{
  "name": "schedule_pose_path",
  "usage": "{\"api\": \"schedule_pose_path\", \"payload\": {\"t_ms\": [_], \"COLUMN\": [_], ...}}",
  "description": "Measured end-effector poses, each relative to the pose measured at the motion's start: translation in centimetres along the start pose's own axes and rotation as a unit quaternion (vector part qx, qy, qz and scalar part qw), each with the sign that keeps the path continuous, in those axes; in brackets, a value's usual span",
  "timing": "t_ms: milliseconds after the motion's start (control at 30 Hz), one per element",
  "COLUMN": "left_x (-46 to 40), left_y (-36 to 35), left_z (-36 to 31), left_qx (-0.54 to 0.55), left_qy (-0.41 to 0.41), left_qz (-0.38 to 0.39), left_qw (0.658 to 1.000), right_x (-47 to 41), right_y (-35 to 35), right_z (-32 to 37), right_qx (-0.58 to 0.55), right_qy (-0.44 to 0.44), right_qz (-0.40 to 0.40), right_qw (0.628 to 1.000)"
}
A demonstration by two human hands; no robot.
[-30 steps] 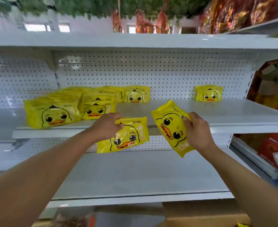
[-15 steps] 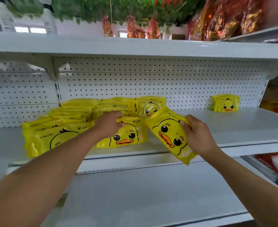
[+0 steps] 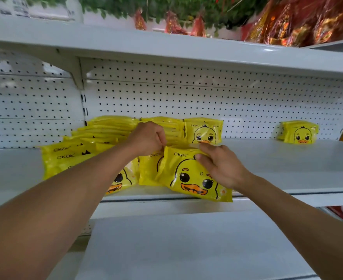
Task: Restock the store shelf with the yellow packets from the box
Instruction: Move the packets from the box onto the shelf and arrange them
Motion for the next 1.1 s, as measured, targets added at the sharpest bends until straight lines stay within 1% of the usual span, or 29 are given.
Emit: {"api": "schedule_pose_path", "payload": {"t_ms": [67, 133, 267, 400, 467, 667, 867, 1000, 1100], "left_x": [0.4, 0.9, 2.1, 3.6, 4.1, 5.0, 6.1, 6.6, 6.8], "left_y": [1.0, 2.2, 4.0, 5.0, 5.2, 5.0, 4.7, 4.0, 2.6], "left_z": [0.5, 1.2, 3.0, 3.7, 3.8, 3.3, 1.4, -1.0, -4.0], "left_qx": [0.007, 0.012, -0.024, -0.071, -0.082, -0.101, -0.119, -0.120, -0.117], "left_qy": [0.003, 0.007, 0.016, 0.013, 0.012, 0.006, -0.011, -0.029, -0.049], "left_qz": [-0.014, -0.037, -0.063, -0.077, -0.077, -0.067, -0.064, -0.067, -0.057], "left_qw": [1.000, 0.999, 0.998, 0.994, 0.994, 0.993, 0.991, 0.990, 0.990], "right_x": [-1.1, -1.9, -3.0, -4.1, -4.3, -3.9, -3.0, -0.7, 2.2], "right_y": [-1.6, -3.1, -4.3, -5.0, -4.9, -4.7, -4.4, -2.2, -0.1], "right_z": [1.0, 1.8, 2.8, 3.6, 3.9, 4.3, 2.9, 2.3, 1.7], "right_qx": [0.017, 0.044, 0.124, 0.193, 0.208, 0.195, 0.147, 0.102, 0.093], "right_qy": [0.032, 0.058, 0.094, 0.104, 0.116, 0.140, 0.077, 0.041, 0.028], "right_qz": [0.021, 0.022, -0.023, -0.026, -0.043, -0.086, -0.061, -0.049, -0.046], "right_qw": [0.999, 0.997, 0.988, 0.975, 0.970, 0.967, 0.984, 0.993, 0.994]}}
Point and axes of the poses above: each hand's wrist, its own x-axis away from the middle knuckle, its own y-axis out of the back of the hand, z = x × y, the point moved 10 cm from there along -x, towards the middle knuckle, and after that the axes turned 10 degrees about -x, right-handed, at the moved point
